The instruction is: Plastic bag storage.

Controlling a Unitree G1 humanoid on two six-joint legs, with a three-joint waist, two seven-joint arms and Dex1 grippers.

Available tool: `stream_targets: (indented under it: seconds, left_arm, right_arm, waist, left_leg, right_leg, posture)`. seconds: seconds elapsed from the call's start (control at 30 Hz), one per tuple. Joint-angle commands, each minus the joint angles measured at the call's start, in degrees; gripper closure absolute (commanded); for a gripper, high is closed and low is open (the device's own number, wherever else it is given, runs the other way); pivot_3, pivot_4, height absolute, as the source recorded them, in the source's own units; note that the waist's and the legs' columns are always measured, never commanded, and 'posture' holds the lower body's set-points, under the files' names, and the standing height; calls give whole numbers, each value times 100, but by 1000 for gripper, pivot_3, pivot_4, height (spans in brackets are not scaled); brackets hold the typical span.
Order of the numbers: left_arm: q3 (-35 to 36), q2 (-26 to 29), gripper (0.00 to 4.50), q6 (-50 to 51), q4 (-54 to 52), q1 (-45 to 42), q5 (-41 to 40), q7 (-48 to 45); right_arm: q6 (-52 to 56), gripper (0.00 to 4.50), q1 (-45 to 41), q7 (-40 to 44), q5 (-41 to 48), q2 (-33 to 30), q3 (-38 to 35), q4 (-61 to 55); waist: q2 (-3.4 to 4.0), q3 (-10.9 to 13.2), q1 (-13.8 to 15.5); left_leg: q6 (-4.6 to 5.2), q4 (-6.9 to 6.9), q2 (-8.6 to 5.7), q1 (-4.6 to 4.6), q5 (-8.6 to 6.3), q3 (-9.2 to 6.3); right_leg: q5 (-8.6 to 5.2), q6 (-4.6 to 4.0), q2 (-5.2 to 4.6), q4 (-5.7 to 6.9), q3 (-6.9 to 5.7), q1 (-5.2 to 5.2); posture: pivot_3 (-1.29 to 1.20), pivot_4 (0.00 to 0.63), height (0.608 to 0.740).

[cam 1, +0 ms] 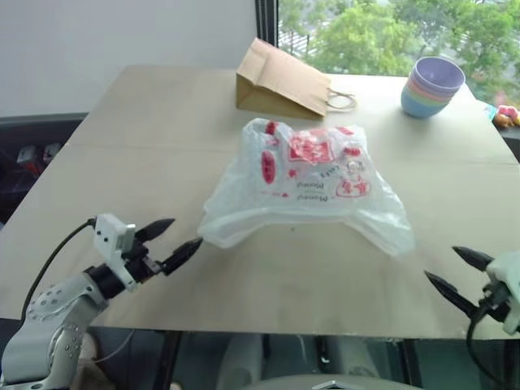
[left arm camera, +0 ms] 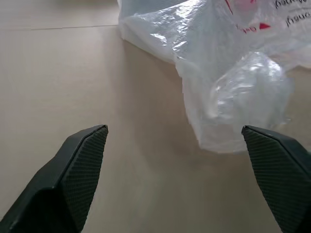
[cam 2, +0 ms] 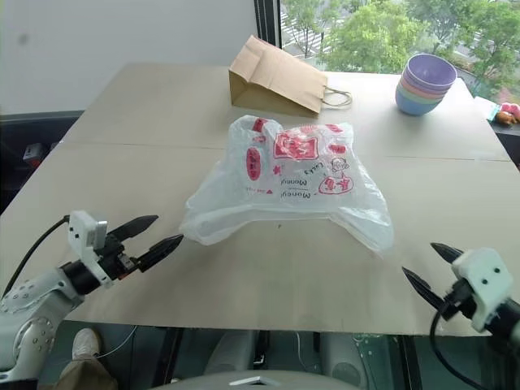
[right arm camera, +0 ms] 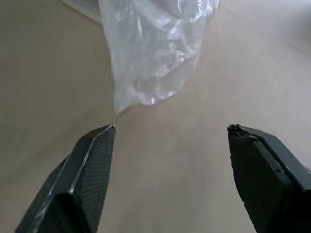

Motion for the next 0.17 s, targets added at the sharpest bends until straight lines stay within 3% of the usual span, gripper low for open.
stream_targets:
  seconds: [0.03,0.17]
  left_arm:
    - [223,101,27,-207,-118,28,70,-153]
    - [252,-2,27,-125,-115,-43,-14,-40]
  right_arm:
    - [-511,697,63,302,-46,10,-328,479]
    - [-731,697,-158,197,-169,26,-347,917]
  waist:
    - [1,0,-9]
    - [1,0,-22]
  left_leg:
    - [-1,0,3,3,-1,-1]
    - [-27,0,8,9,-16,5]
  right_leg:
    - [0,0,-5,0,0,0]
    - [0,0,-12,-1,1,-2]
  posture:
    - [0,150,740]
    - [0,150,740]
